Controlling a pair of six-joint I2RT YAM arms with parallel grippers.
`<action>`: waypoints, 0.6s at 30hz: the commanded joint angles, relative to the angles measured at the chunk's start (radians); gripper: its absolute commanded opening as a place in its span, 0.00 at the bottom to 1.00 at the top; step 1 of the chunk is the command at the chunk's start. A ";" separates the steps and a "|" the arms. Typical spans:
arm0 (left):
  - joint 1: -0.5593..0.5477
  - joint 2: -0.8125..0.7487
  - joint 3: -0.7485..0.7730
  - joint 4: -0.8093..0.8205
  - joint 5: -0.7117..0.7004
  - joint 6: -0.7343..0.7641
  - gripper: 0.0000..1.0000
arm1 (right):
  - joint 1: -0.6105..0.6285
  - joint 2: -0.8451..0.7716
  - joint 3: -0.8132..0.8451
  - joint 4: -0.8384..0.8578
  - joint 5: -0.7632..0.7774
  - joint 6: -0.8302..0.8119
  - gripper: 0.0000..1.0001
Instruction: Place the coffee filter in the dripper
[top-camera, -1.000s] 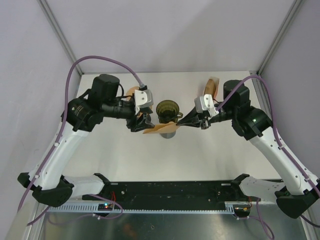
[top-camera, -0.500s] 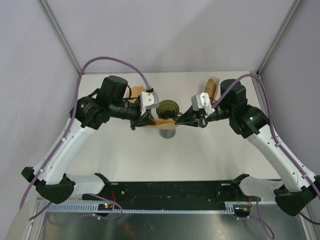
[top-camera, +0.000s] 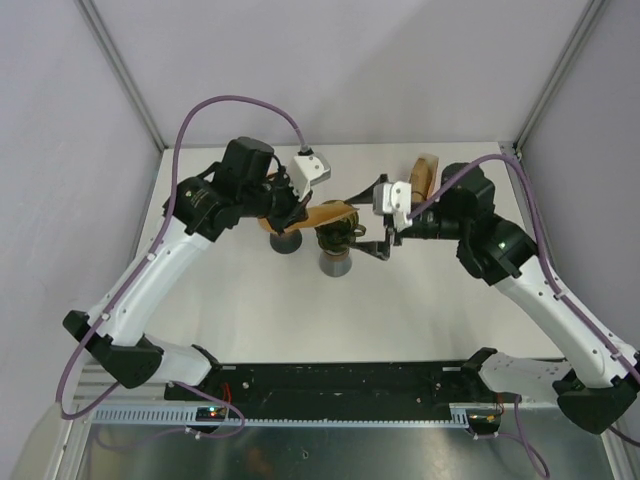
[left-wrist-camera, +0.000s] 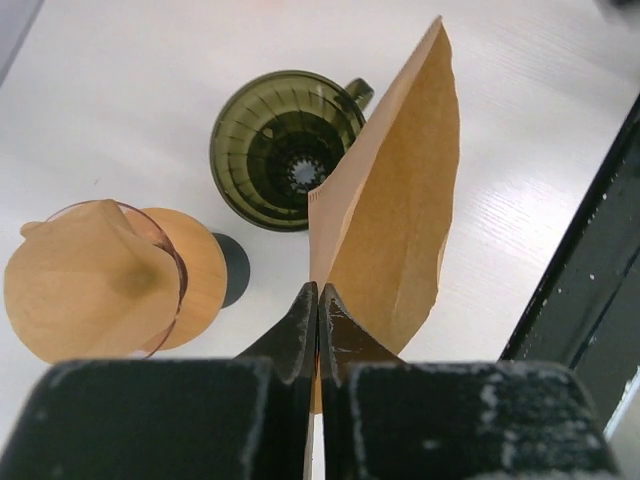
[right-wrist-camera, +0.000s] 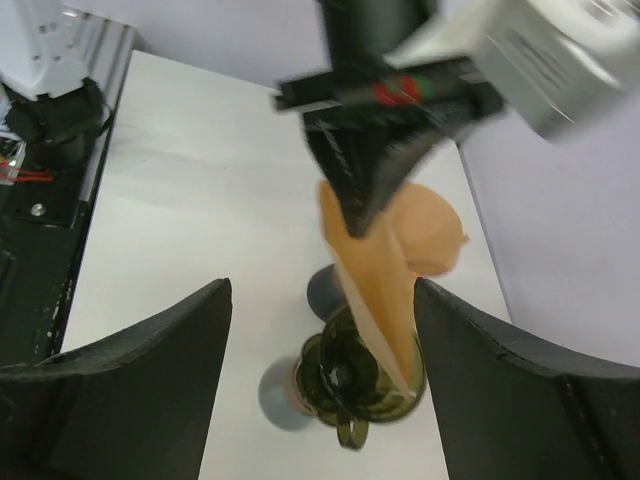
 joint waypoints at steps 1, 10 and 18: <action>-0.009 0.022 0.055 0.061 -0.056 -0.058 0.00 | 0.109 0.004 0.022 -0.016 0.057 -0.154 0.77; -0.032 0.001 0.039 0.066 -0.046 -0.048 0.00 | 0.174 0.102 0.055 -0.088 0.235 -0.287 0.69; -0.068 -0.001 0.014 0.066 -0.058 -0.029 0.00 | 0.201 0.211 0.143 -0.159 0.361 -0.325 0.61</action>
